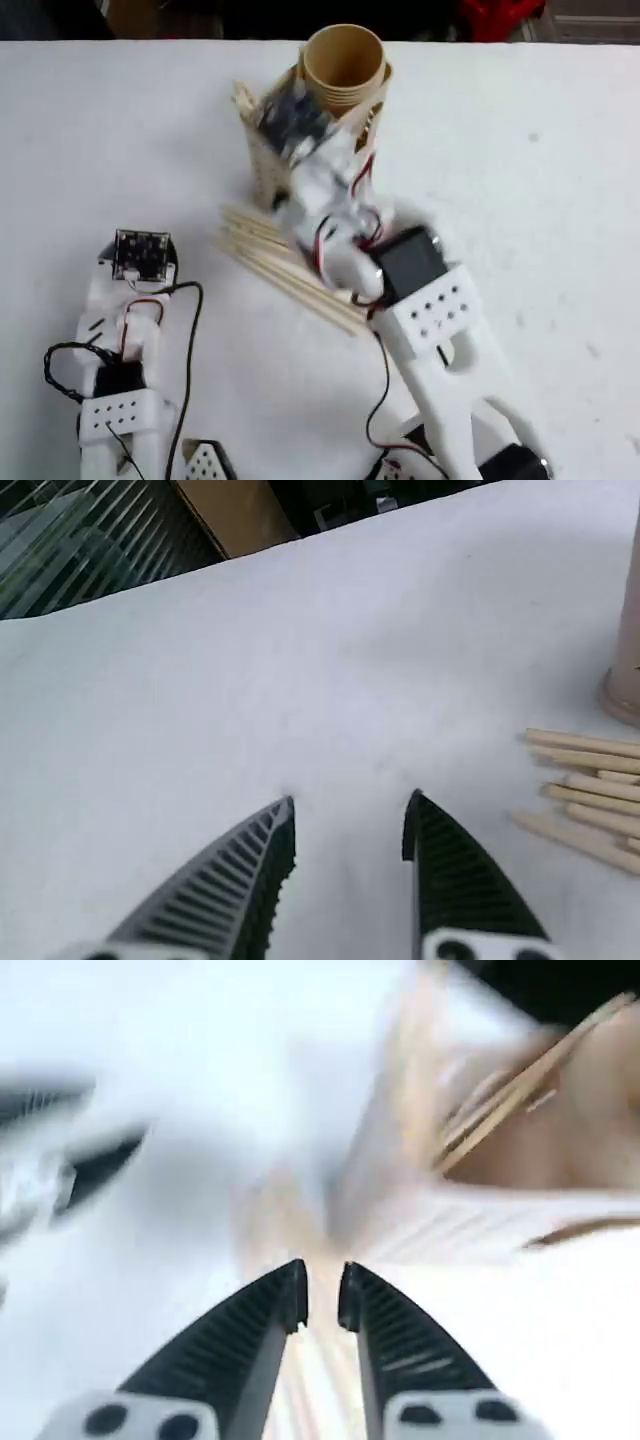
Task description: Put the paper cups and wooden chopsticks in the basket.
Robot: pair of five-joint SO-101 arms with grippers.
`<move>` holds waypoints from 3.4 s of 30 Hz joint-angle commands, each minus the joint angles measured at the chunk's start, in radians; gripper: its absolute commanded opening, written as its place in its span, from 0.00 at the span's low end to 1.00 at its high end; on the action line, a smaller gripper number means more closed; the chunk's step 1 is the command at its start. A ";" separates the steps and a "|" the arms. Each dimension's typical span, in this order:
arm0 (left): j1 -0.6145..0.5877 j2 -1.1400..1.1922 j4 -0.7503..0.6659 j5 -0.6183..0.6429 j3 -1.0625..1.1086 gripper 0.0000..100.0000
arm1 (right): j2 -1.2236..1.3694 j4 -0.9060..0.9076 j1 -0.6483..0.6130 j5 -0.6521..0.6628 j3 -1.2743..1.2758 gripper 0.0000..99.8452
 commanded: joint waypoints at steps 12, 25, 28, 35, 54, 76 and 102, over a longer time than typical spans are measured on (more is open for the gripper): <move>0.010 -0.015 0.003 0.008 0.000 0.19 | 0.228 -0.446 -0.085 0.169 0.577 0.07; 0.010 -0.015 0.003 0.008 0.000 0.19 | 0.567 -0.443 -0.070 0.164 0.367 0.07; 0.010 -0.015 0.003 0.008 0.000 0.19 | 0.509 -0.433 -0.039 0.164 0.374 0.07; 0.010 -0.015 0.003 0.008 0.000 0.19 | 0.398 -0.384 0.021 0.160 0.393 0.07; 0.010 -0.015 0.003 0.008 0.000 0.19 | 0.421 -0.435 0.022 0.180 0.399 0.06; 0.010 -0.015 0.003 0.008 0.000 0.19 | 0.651 -0.363 0.004 0.216 0.270 0.02; 0.010 -0.015 0.003 0.008 0.000 0.19 | 0.254 -0.486 -0.050 0.112 0.555 0.16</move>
